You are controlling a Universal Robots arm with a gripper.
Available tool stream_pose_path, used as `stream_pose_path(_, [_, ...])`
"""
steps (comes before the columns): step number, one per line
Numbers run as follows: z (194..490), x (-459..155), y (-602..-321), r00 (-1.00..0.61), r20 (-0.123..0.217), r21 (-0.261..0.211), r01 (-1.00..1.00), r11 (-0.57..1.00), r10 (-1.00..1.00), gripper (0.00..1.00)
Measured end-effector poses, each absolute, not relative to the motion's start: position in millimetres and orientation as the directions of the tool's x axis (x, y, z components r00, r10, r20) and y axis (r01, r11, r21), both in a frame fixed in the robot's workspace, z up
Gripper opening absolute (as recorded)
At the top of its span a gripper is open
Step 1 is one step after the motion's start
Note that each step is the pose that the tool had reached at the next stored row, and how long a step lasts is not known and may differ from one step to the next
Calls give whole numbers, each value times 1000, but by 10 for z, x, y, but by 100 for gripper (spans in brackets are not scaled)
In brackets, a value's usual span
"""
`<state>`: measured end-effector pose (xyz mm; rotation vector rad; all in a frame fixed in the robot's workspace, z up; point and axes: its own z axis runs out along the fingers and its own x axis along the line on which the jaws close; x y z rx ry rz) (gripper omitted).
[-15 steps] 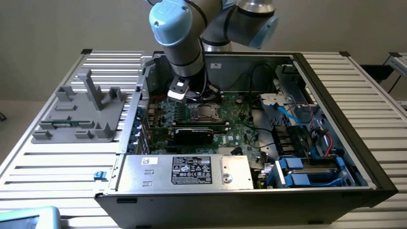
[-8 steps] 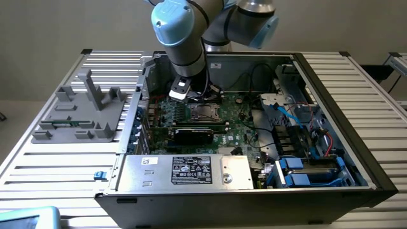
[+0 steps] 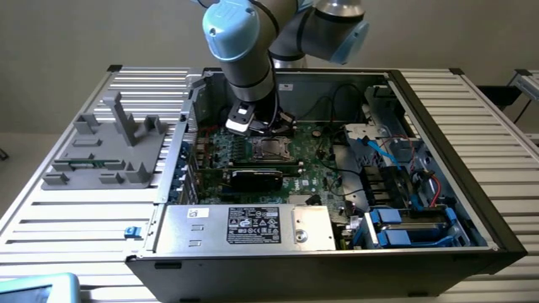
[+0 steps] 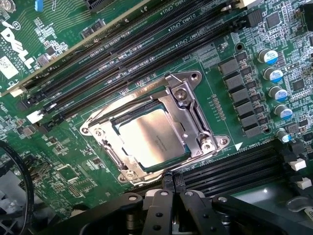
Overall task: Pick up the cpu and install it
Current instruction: 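Install the first cpu locking lever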
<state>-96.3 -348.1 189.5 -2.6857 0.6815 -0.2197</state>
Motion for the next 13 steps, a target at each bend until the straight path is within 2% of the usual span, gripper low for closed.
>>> stream_pose_path(13, [1894,-886,-3481,870,61,-380,-433,-817,-490,12])
